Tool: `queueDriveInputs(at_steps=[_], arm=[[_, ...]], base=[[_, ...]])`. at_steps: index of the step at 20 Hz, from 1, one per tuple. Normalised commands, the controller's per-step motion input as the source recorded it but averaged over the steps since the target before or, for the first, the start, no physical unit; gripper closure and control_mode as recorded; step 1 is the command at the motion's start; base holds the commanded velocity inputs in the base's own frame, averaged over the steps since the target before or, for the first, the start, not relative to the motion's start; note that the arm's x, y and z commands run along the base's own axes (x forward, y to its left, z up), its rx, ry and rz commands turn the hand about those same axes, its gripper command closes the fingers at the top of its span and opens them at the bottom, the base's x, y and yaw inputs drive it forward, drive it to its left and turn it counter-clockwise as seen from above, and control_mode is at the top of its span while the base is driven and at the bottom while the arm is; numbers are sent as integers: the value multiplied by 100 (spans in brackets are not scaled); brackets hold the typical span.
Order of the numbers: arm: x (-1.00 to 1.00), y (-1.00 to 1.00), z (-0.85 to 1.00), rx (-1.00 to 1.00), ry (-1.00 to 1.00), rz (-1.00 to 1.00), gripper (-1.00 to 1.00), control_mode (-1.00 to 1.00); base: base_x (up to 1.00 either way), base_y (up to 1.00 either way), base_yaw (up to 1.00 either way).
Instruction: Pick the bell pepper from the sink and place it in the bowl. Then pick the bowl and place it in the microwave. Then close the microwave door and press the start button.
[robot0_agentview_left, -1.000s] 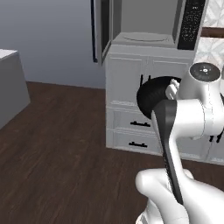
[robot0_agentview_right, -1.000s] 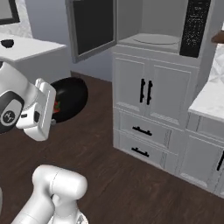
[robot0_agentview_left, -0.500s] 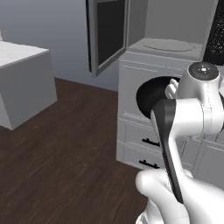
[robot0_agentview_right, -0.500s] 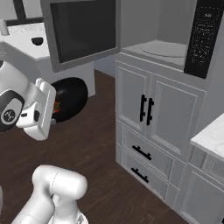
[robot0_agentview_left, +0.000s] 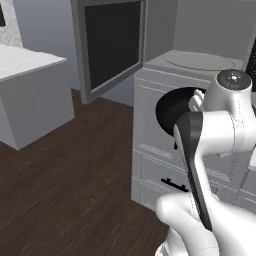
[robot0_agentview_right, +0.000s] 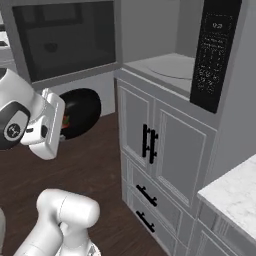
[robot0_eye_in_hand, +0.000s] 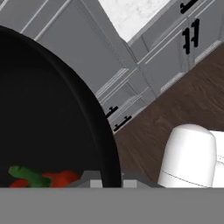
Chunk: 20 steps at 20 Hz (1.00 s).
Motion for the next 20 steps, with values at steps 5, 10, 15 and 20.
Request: queueDriveInputs(at_steps=[5,10,15,20], arm=[[0,0,0,0,0,0,100,100],[0,0,0,0,0,0,100,100],[0,0,0,0,0,0,100,100],[0,0,0,0,0,0,100,100]], base=[[35,-58,19],[31,-84,34],[32,-19,14],[32,24,-18]])
